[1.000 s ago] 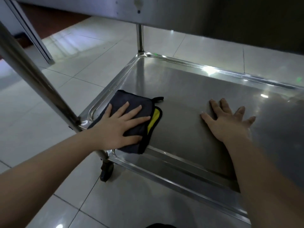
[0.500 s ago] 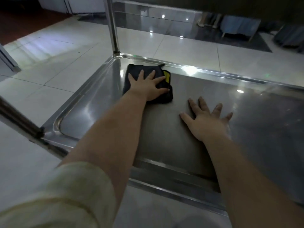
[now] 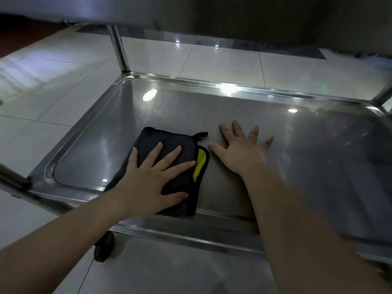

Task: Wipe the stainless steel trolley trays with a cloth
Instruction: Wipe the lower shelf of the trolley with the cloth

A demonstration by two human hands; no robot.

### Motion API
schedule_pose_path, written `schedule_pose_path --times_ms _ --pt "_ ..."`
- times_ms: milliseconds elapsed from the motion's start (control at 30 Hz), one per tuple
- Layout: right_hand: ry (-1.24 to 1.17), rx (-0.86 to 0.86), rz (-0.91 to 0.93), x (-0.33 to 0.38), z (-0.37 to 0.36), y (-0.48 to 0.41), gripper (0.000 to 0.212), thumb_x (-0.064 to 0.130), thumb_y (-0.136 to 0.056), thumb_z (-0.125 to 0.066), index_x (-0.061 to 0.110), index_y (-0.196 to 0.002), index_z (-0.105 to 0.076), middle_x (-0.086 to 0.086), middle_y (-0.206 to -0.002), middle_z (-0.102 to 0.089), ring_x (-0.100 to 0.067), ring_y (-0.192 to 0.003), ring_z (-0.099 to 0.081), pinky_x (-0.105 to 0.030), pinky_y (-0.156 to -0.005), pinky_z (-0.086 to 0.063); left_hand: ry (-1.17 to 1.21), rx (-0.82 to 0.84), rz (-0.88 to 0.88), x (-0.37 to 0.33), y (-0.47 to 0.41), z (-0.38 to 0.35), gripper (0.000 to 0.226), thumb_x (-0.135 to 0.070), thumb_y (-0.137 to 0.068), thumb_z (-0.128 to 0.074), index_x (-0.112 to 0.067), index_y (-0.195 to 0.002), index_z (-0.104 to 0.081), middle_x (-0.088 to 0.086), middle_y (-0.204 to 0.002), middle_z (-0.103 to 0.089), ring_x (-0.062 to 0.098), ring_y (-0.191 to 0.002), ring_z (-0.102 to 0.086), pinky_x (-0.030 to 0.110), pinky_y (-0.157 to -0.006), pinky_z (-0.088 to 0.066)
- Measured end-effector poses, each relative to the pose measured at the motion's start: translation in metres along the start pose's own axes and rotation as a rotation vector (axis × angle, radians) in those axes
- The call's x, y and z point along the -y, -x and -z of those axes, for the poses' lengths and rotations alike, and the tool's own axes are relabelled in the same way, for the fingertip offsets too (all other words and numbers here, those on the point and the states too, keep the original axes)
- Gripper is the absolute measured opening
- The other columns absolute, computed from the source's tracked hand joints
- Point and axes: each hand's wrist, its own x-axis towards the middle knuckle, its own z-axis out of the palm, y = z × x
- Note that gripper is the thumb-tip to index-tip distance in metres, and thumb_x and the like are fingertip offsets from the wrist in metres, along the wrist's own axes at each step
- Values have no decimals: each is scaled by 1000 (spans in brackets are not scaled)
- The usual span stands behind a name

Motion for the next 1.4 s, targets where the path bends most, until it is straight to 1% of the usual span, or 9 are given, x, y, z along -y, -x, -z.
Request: schedule_pose_path --times_ms 233,467,600,800,933,1033,1133,1300,1400 --pt "84 84 124 -72 12 19 78 88 -77 -7 56 -146 7 22 -160 7 -25 -150 2 -65 -112 7 6 -22 30 -6 2 3 71 -85 -66 -7 -72 -129 23 -28 -153 25 15 -144 28 62 -114 10" --pt "71 38 -9 -145 10 60 86 85 -71 1 51 -150 3 13 -163 5 -35 -148 3 -52 -117 1 43 -11 31 -30 -10 1 71 -87 -65 -6 -74 -129 20 -28 -153 25 17 -145 24 63 -111 14" --pt "51 2 2 -143 8 60 81 81 -77 -6 49 -151 1 11 -163 3 -36 -148 3 -52 -117 1 39 -41 -67 -77 -70 -1 74 -90 -65 -2 -70 -135 13 -23 -158 16 25 -148 16 68 -108 13" --pt "41 -35 13 -143 6 62 80 79 -78 -9 47 -152 -3 11 -163 -1 -35 -148 0 -53 -118 0 40 -3 64 -128 -214 18 72 -85 -79 -21 -59 -145 -6 -15 -162 8 31 -148 14 73 -105 12" --pt "-87 -89 -5 -144 9 62 80 75 -85 -31 39 -154 -12 10 -163 -10 -31 -149 -2 -50 -120 1 46 -32 99 -148 -249 22 70 -80 -84 -25 -55 -148 -11 -11 -163 3 33 -148 12 75 -103 12" --pt "-253 -167 -57 -145 9 66 72 54 -91 -46 29 -153 -21 -4 -161 -22 -33 -148 -6 -47 -121 2 49 -33 49 -146 -230 18 68 -80 -84 -23 -57 -147 -10 -13 -163 4 30 -148 12 73 -105 13" --pt "-394 -225 -100 -147 11 68 53 26 -97 -40 22 -149 -36 -12 -157 -31 -35 -147 -13 -49 -121 0 47 3 -66 -141 -178 11 68 -82 -82 -18 -61 -144 -2 -16 -162 9 28 -148 14 69 -106 15" --pt "-113 -209 -84 -146 11 68 44 31 -99 -37 21 -141 -47 -4 -151 -40 -33 -139 -28 -47 -117 -16 16 -32 -181 -150 -63 -14 73 -88 -68 -4 -68 -134 19 -20 -159 17 26 -147 20 65 -105 20" --pt "-221 -244 -72 -147 12 71 39 26 -98 -44 18 -134 -56 -6 -140 -52 -31 -133 -38 -44 -114 -23 -6 -64 -167 -159 -42 -21 71 -88 -68 -3 -69 -131 24 -21 -157 20 24 -146 22 64 -106 20"
